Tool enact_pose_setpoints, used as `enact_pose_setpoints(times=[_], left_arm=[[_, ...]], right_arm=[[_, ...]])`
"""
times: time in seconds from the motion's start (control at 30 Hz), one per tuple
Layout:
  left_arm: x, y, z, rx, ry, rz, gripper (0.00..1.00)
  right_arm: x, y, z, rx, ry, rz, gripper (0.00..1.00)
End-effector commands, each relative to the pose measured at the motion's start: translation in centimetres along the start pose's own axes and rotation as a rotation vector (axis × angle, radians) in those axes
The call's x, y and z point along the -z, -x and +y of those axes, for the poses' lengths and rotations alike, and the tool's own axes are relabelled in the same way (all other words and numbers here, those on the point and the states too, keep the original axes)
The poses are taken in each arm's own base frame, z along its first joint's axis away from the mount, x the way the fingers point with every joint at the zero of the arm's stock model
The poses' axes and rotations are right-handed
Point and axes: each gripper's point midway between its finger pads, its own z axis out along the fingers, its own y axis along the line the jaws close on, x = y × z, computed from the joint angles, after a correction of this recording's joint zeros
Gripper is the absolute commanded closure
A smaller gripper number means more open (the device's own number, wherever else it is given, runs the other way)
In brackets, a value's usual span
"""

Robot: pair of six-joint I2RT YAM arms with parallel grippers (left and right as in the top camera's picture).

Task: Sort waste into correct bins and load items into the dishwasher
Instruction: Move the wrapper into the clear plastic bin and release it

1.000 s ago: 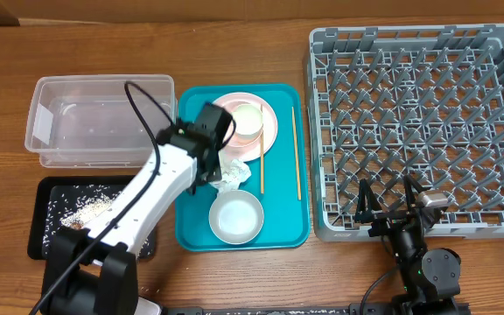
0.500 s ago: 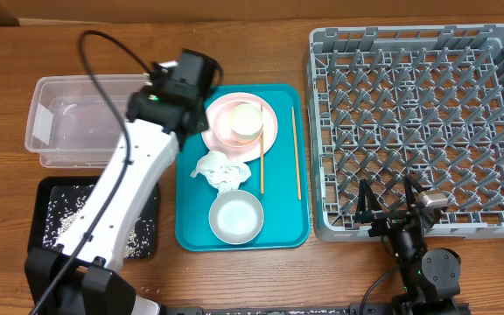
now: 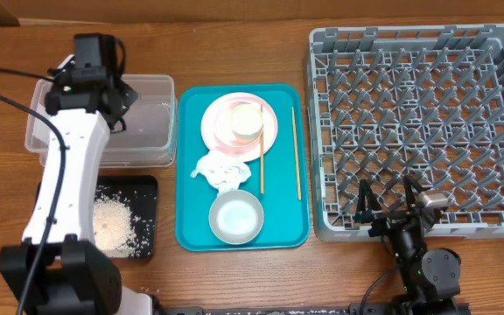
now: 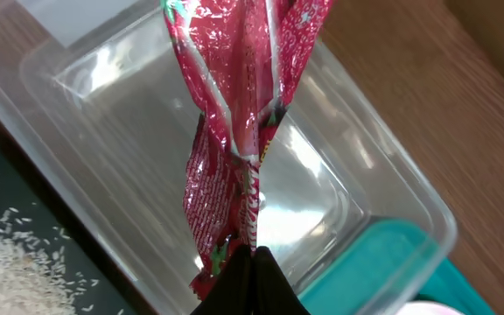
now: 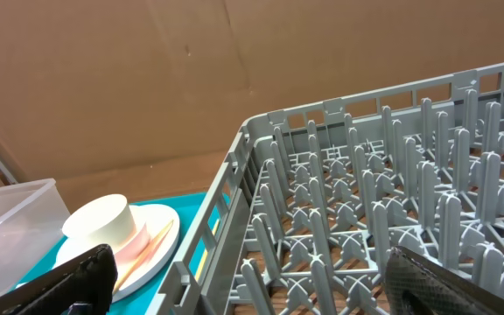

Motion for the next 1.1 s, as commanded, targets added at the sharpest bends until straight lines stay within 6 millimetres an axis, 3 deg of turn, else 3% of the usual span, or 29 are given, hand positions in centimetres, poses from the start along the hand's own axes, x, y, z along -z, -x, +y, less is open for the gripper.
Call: enact_pose_setpoints(times=[0.0, 0.2, 0.33, 0.37, 0.43, 0.53, 0.57, 0.67, 0.77, 0.83, 0.9, 0.93, 1.07], left_arm=[[-2.8, -0.3, 0.1, 0.126, -0.009, 0.084, 0.96], [-6.5, -0.7, 1.0, 0.231, 0.029, 0.135, 0.96], [-7.6, -1.0, 0.8, 0.241, 0.017, 0.161, 0.92], [-7.6, -1.0, 0.7, 0.241, 0.013, 0.165, 0.88], [-7.5, -0.8, 0.6, 0.229, 0.004, 0.159, 0.65], [-6.4, 0.5, -0.2, 0.139, -0.038, 0.124, 0.22], [-6.0, 1.0, -0.5, 0.115, -0.052, 0.112, 0.18], [-3.4, 2.1, -1.8, 0.025, -0.127, 0.098, 0.2], [0.3, 1.4, -3.7, -0.077, -0.258, 0.153, 0.21], [3.3, -0.2, -5.2, -0.178, -0.374, 0.21, 0.25], [5.8, -2.5, -6.0, -0.274, -0.449, 0.266, 0.44], [6.6, -3.5, -6.1, -0.312, -0.459, 0.286, 0.48], [8.4, -7.8, -6.1, -0.471, -0.416, 0.344, 0.48]], right_arm=[[0.0, 0.0, -0.1, 0.004, -0.001, -0.009, 0.0], [0.0, 0.0, -0.1, 0.004, -0.001, -0.009, 0.0], [0.0, 0.0, -0.1, 0.004, -0.001, -0.01, 0.0], [0.0, 0.0, -0.1, 0.004, -0.001, -0.01, 0.0], [0.0, 0.0, -0.1, 0.004, -0.001, -0.01, 0.0], [0.0, 0.0, -0.1, 0.004, -0.001, -0.01, 0.0], [0.0, 0.0, -0.1, 0.004, -0.001, -0.009, 0.0], [0.0, 0.0, -0.1, 0.004, -0.001, -0.009, 0.0], [0.0, 0.0, -0.1, 0.004, -0.001, -0.01, 0.0], [0.0, 0.0, -0.1, 0.004, -0.001, -0.01, 0.0], [0.0, 0.0, -0.1, 0.004, -0.001, -0.009, 0.0], [0.0, 0.0, -0.1, 0.004, -0.001, -0.01, 0.0], [0.0, 0.0, -0.1, 0.004, -0.001, -0.009, 0.0]])
